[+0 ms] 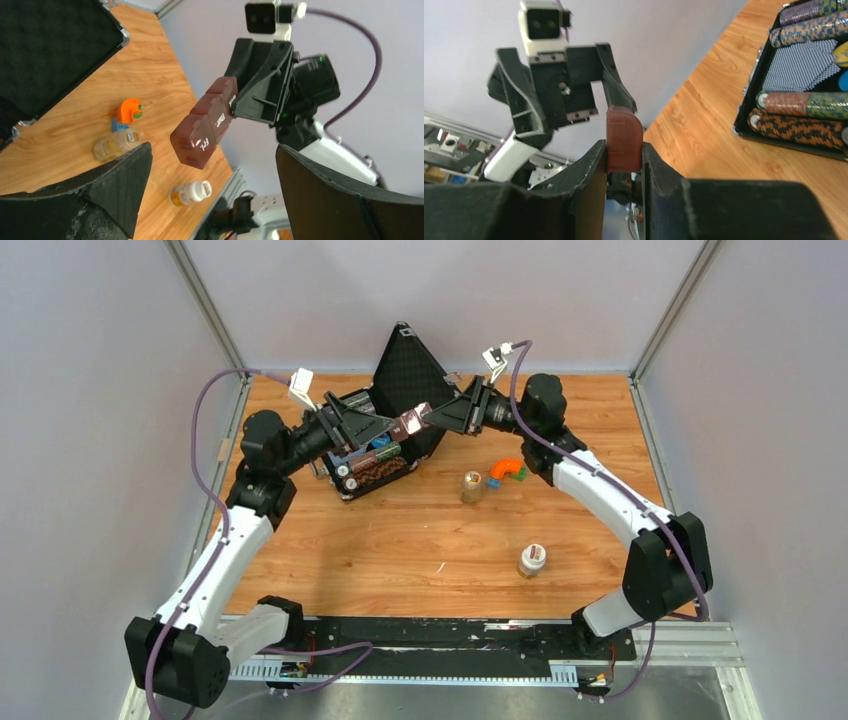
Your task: Sort the pills into containers
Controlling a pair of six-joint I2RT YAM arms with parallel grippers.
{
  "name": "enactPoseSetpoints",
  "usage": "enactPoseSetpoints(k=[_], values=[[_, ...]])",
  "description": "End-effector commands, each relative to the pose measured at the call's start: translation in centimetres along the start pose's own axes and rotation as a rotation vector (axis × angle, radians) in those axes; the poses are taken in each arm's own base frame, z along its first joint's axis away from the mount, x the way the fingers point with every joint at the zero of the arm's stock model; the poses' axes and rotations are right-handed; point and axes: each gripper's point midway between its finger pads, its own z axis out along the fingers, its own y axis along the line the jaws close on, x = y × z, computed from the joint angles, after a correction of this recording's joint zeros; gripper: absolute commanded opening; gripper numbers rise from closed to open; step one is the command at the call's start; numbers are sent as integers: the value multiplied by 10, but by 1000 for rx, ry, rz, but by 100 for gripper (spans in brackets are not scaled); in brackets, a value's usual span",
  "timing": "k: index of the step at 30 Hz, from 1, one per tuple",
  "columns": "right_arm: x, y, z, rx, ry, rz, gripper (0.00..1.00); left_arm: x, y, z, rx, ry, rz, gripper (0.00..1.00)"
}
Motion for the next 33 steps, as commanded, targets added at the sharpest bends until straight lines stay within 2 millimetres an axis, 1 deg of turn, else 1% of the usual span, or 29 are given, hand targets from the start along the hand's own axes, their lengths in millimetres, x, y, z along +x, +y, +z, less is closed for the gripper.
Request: enactPoseSetpoints(k=[1, 2, 3, 4, 5, 8, 12, 14, 17, 19, 24, 26, 27, 28, 29, 31, 33], values=[[15, 40, -27, -78, 190, -222, 0, 8, -22, -7, 63, 173, 349, 100], [22, 40, -31, -87, 231, -244, 0, 10, -16, -5, 66, 205, 405, 100], [28, 40, -34, -98, 264, -263, 0, 14, -23, -8, 95, 251, 420, 100], [34, 36, -38, -90, 292, -266, 0, 18, -19, -5, 110, 282, 448, 100], [40, 33, -40, -91, 321, -265, 0, 24, -22, -6, 152, 335, 446, 100], [50, 25, -44, -101, 383, -265, 1, 36, -21, -7, 217, 415, 468, 98], [57, 26, -47, -148, 432, -283, 2, 57, -19, -8, 288, 510, 453, 93], [60, 23, -46, -156, 455, -280, 2, 67, -18, -8, 317, 554, 435, 89], [64, 15, -44, -134, 488, -277, 2, 82, -15, -8, 354, 621, 385, 76], [68, 11, -43, -127, 503, -276, 2, 90, -13, -7, 360, 651, 362, 73], [77, 3, -37, -122, 530, -272, 2, 101, -3, -4, 340, 691, 311, 66], [81, 3, -35, -132, 542, -272, 2, 106, 2, -3, 332, 714, 281, 59], [82, 4, -34, -141, 547, -272, 2, 108, 4, -3, 331, 722, 271, 52], [83, 5, -34, -147, 551, -272, 2, 110, 6, -3, 325, 735, 252, 49], [84, 5, -34, -150, 554, -273, 2, 111, 8, -3, 322, 740, 245, 44], [85, 5, -34, -157, 558, -273, 2, 114, 11, -3, 315, 753, 227, 39], [86, 5, -33, -158, 561, -270, 2, 115, 13, -4, 313, 763, 214, 36]])
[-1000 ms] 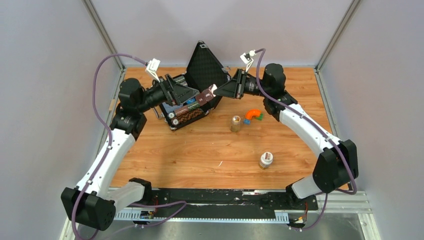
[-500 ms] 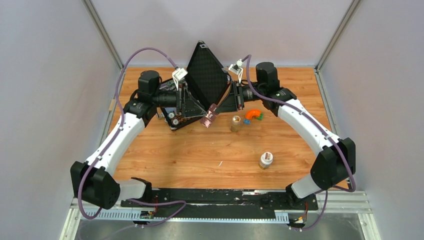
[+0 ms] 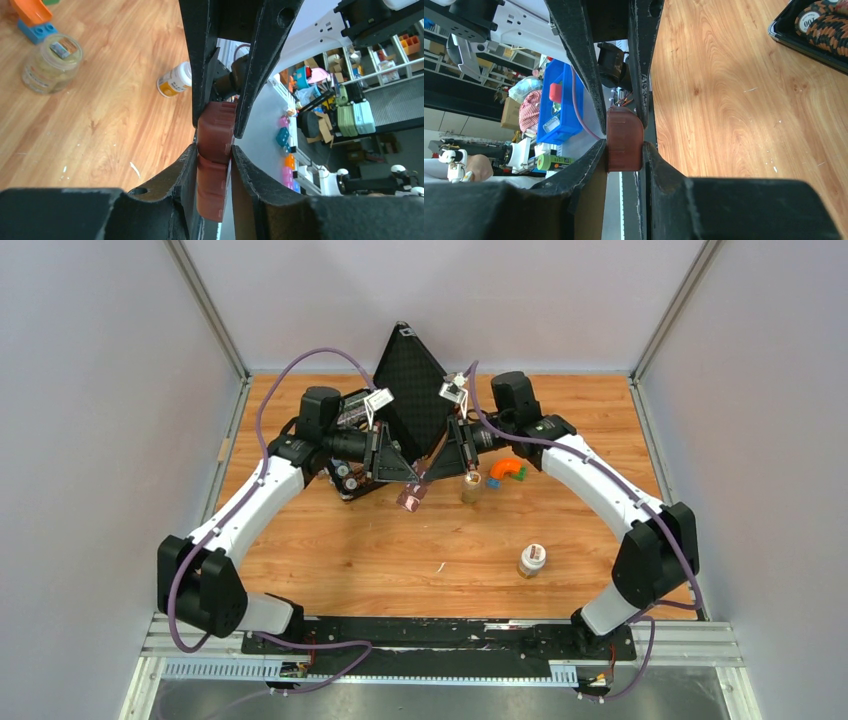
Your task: Sort the pills into containers
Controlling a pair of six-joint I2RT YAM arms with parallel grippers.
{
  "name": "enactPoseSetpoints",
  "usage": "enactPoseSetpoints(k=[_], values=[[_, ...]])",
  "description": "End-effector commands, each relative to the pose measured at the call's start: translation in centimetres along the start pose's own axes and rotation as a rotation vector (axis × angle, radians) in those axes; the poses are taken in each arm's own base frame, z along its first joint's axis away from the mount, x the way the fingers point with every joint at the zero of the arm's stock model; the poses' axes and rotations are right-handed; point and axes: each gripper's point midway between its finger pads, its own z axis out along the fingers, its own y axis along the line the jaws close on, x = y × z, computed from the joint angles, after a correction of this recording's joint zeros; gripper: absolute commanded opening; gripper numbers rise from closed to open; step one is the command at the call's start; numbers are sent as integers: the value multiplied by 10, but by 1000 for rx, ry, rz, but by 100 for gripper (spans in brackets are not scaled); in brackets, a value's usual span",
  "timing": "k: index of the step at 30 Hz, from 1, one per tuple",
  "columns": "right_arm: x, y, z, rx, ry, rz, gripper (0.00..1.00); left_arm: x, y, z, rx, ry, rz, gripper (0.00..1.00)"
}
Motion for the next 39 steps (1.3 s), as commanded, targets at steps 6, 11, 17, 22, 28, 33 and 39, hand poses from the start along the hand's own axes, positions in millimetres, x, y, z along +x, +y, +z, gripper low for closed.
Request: enactPoseSetpoints(k=[6, 11, 17, 22, 28, 33, 39], values=[[-17, 5, 3, 2, -17, -80, 2, 14, -10, 3, 81, 55, -28, 33], [-22, 1, 5, 19, -24, -68, 1, 18, -13, 4, 101, 64, -29, 35], [-21, 7, 4, -12, -16, -75, 1, 19, -17, 3, 122, 69, -26, 39], [-18, 8, 5, -31, -6, -68, 1, 19, -20, 2, 134, 66, -15, 56], [-15, 10, 4, -43, -1, -73, 0, 17, -20, 2, 130, 59, -6, 39], [-15, 5, 5, -18, -2, -54, 2, 14, -18, 4, 126, 54, -16, 18], [-33, -31, -3, 265, -128, -48, 87, 9, -5, 5, 30, 19, -34, 0]])
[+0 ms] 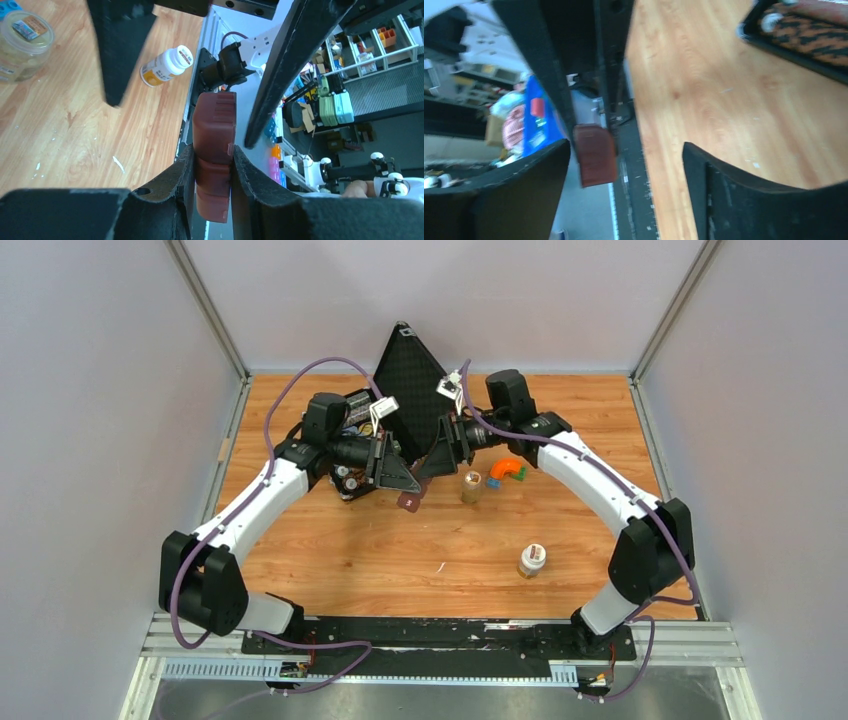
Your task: Sort the pills into containers
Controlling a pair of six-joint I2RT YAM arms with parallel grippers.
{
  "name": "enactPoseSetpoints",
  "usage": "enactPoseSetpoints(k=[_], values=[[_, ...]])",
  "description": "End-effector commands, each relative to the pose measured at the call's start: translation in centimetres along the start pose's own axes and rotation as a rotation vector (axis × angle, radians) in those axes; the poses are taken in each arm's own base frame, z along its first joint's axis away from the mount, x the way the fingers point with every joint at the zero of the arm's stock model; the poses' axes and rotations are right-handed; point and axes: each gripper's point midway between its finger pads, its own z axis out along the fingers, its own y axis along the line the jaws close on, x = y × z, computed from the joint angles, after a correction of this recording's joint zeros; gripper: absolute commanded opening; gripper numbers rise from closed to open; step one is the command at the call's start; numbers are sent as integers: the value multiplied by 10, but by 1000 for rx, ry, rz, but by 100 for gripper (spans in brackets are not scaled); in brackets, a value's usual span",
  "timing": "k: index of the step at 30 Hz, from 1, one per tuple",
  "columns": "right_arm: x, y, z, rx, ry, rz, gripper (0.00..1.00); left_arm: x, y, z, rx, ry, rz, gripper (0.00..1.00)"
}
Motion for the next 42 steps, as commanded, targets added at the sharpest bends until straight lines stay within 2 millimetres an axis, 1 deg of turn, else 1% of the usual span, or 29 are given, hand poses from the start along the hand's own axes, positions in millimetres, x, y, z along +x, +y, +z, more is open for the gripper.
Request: enactPoseSetpoints(k=[1, 3, 4, 5, 8, 11, 14, 18, 21, 23, 27, 30, 32, 34, 35, 37, 39, 42], values=[[-33, -24, -11, 247, -169, -62, 91, -12, 1, -1, -68, -48, 29, 0], [-42, -30, -18, 320, -256, -45, 94, -21, 15, -3, -174, -98, 8, 0], [-46, -33, -22, 350, -305, -30, 94, -30, 25, -6, -256, -146, -16, 0], [-48, -34, -25, 375, -357, -19, 95, -36, 29, -8, -290, -178, -19, 0], [-53, -31, -32, 434, -477, -26, 95, -54, 47, -18, -432, -317, -114, 0], [-56, -25, -31, 517, -535, -83, 95, -67, 53, -29, -509, -438, -171, 0], [-58, -25, -29, 574, -560, -77, 94, -74, 62, -46, -609, -575, -283, 0], [-53, -29, -19, 600, -528, -33, 94, -83, 60, -57, -628, -687, -360, 0], [-46, -23, -3, 567, -482, -34, 97, -89, 59, -66, -653, -755, -391, 0], [-42, -17, 8, 544, -454, -34, 98, -90, 57, -70, -664, -778, -406, 0], [-42, -8, 25, 523, -425, -52, 98, -88, 57, -73, -672, -796, -434, 0], [-39, -12, 34, 579, -417, -68, 99, -87, 57, -73, -672, -794, -431, 0], [-38, -17, 36, 625, -422, -81, 99, -86, 57, -72, -665, -790, -423, 0], [-41, -23, 37, 671, -439, -87, 97, -85, 57, -70, -653, -785, -423, 0], [-43, -26, 37, 689, -447, -90, 95, -83, 57, -69, -648, -779, -426, 0], [-48, -32, 41, 709, -451, -88, 84, -81, 56, -67, -637, -773, -432, 0], [-52, -30, 47, 701, -445, -99, 74, -80, 55, -66, -626, -767, -431, 0], [-54, -27, 53, 699, -445, -116, 64, -80, 50, -65, -608, -770, -421, 0]])
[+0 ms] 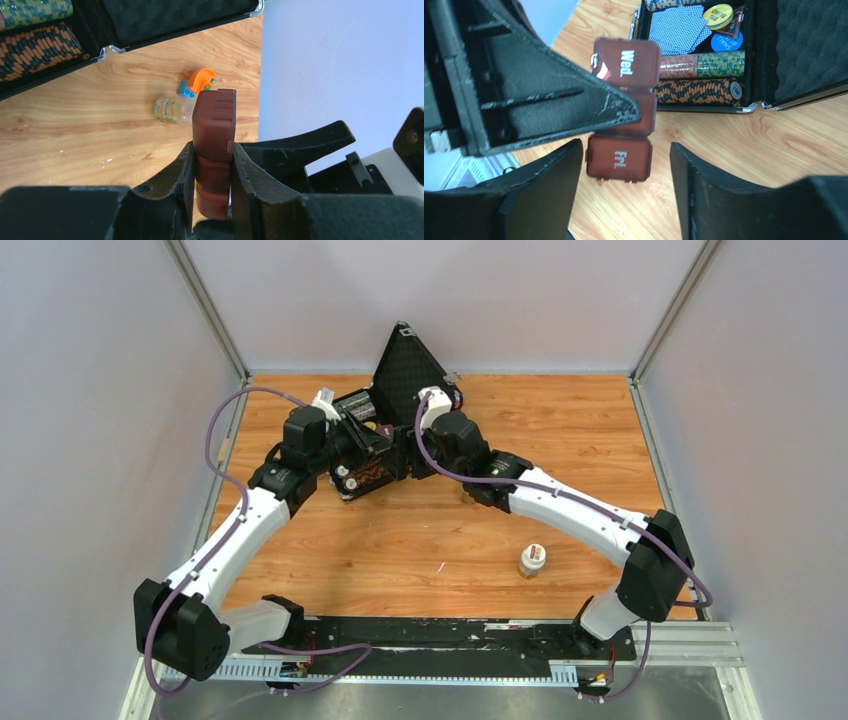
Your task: Sort the pills into containers
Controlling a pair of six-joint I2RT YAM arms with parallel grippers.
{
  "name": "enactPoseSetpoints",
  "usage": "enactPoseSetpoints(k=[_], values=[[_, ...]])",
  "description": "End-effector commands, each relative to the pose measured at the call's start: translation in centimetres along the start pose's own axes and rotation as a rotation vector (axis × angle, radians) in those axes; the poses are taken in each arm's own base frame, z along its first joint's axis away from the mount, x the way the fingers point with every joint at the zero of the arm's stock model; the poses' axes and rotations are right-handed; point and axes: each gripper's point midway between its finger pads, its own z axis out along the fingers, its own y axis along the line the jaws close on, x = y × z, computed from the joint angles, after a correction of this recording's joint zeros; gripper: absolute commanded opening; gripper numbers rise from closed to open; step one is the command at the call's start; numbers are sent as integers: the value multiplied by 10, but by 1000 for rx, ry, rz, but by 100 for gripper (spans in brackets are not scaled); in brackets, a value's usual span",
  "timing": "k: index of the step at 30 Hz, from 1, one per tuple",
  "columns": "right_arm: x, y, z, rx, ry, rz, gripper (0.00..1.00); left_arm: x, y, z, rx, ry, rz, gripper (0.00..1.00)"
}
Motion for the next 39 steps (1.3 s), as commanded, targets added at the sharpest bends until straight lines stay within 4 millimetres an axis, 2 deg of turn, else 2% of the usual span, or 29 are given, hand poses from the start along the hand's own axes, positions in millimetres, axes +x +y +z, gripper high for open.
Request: enactPoseSetpoints(k=[1, 3, 7, 9, 12, 14, 16, 18, 22, 27, 34, 36, 39], values=[[-25, 10, 2, 13, -77, -19, 60, -6, -25, -13, 94, -36, 14, 1], [-24, 11, 2, 10, -75, -13, 52, -7, -27, -15, 100, -39, 19, 3], [-24, 15, 1, -13, -72, -19, 44, -8, -29, -17, 109, -45, 18, 8], [-23, 16, 0, -20, -67, -23, 39, -8, -31, -19, 115, -49, 22, 16], [-22, 18, -2, -45, -61, -55, 36, -10, -33, -21, 117, -55, 39, 51], [-19, 24, -6, -95, -52, -85, 36, -11, -34, -22, 119, -59, 55, 67], [-20, 25, -11, -118, -56, -107, 36, -12, -37, -24, 125, -60, 76, 74], [-20, 25, -16, -144, -56, -109, 37, -13, -39, -25, 129, -59, 98, 76], [-18, 28, -23, -207, -65, -109, 39, -9, -39, -25, 144, -35, 116, 73], [-15, 28, -25, -230, -57, -110, 39, -4, -39, -25, 173, -12, 101, 55], [-14, 26, -21, -245, -40, -78, 39, 9, -32, -26, 178, 44, 117, 52], [-14, 27, -21, -250, -39, -78, 39, 11, -30, -26, 176, 49, 114, 47], [-14, 28, -20, -259, -34, -75, 40, 12, -26, -24, 168, 52, 105, 33]])
